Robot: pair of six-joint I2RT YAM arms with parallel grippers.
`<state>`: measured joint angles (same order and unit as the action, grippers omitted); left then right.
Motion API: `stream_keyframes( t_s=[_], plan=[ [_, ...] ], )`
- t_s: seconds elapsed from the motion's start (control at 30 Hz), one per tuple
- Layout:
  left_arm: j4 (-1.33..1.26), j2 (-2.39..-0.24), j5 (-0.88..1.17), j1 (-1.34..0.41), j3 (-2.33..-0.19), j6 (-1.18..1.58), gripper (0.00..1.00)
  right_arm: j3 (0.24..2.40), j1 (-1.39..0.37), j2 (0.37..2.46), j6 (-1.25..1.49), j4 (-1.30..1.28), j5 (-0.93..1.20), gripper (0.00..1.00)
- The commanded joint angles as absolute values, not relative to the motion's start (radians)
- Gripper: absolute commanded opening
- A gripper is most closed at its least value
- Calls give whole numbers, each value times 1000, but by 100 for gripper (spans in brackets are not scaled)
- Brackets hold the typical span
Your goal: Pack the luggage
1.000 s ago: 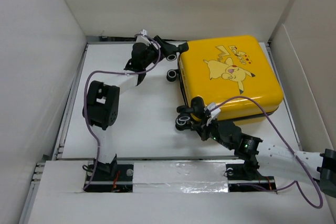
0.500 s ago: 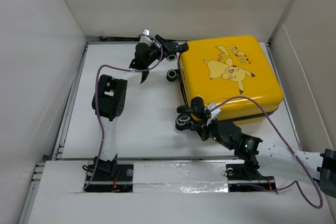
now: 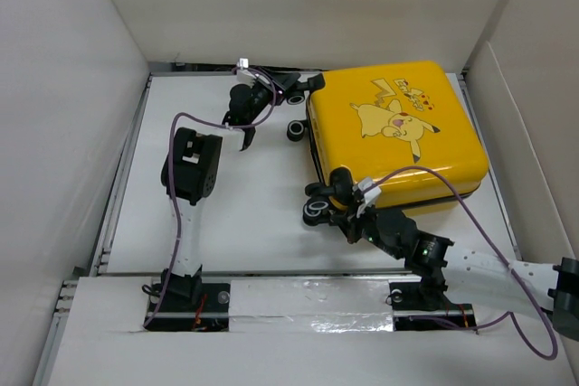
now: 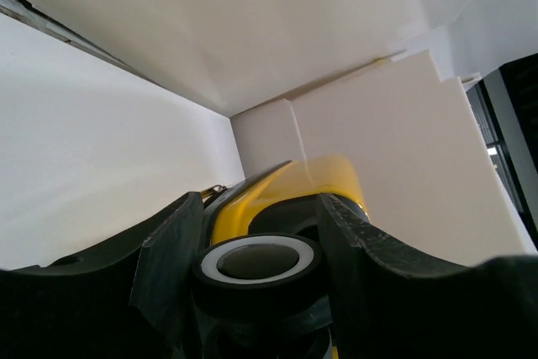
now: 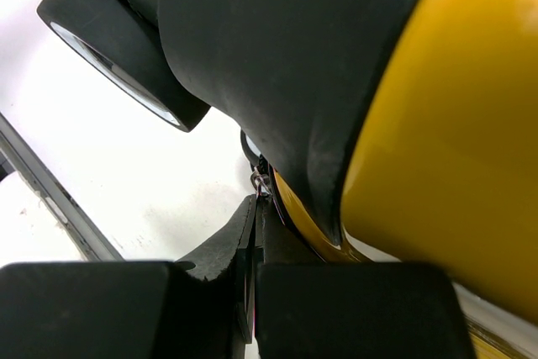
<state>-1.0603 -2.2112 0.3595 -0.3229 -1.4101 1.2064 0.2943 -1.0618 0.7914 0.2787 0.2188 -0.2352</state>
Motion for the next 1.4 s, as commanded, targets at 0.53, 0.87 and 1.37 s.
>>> stream_keyframes(
  t_s=[0.53,0.87,1.37],
  plan=[
    [-1689,-1693,310,-285,-423,1177,0,540,-522,811,166,250,162,0],
    [-1424,-1312,122,-584,-182,1014,0,367,-699,934,331,627,-134,0],
    [-1355,-1310,155,-827,-391,982,0,505,-1014,1385,135,891,-303,0]
  ],
)
